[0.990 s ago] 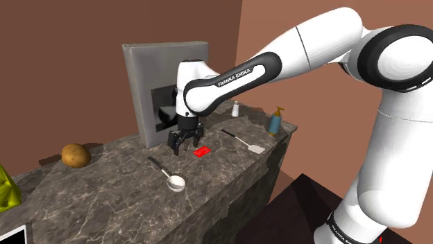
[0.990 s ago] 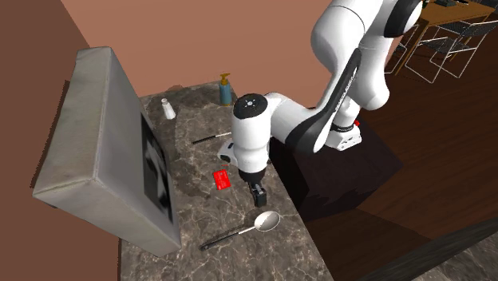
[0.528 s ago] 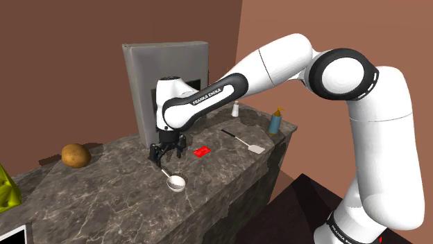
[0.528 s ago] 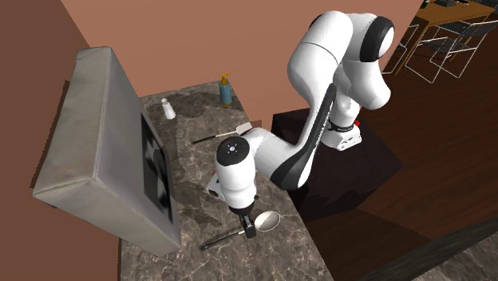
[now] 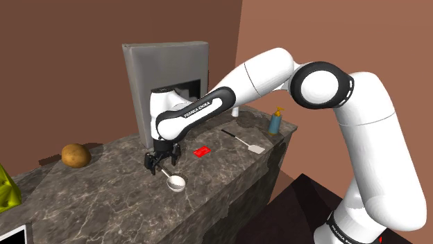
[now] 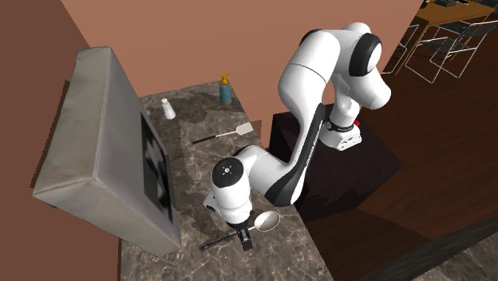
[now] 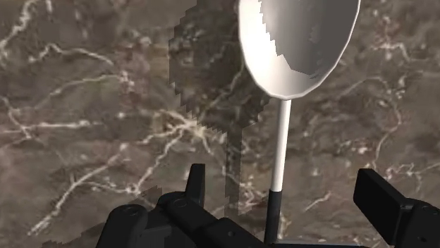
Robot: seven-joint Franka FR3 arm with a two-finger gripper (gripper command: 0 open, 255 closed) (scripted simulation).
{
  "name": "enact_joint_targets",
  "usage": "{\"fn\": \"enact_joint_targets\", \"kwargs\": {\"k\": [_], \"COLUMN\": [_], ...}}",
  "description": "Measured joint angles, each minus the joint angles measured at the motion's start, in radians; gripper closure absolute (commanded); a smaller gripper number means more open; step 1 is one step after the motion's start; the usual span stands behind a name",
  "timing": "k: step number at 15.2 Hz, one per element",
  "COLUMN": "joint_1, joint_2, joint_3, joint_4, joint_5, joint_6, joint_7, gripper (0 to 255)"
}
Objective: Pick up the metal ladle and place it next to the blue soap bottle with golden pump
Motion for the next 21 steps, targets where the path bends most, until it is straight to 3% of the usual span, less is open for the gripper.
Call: {"fn": "enact_joint_targets", "kwargs": {"k": [8,9,21], "joint_1": [0.006,0.006,0.005], "joint_2": [0.019,0.019,0.012], "joint_3": [-0.004,-0.004,-0.002], "joint_4": [-0.006,-0.006,0.0], "joint_5": [-0.006,-0.006,-0.004], "joint_6": [0.025,0.025,0.013], "joint_7": [0.005,0.005,0.005], "gripper": [0,255,255]}}
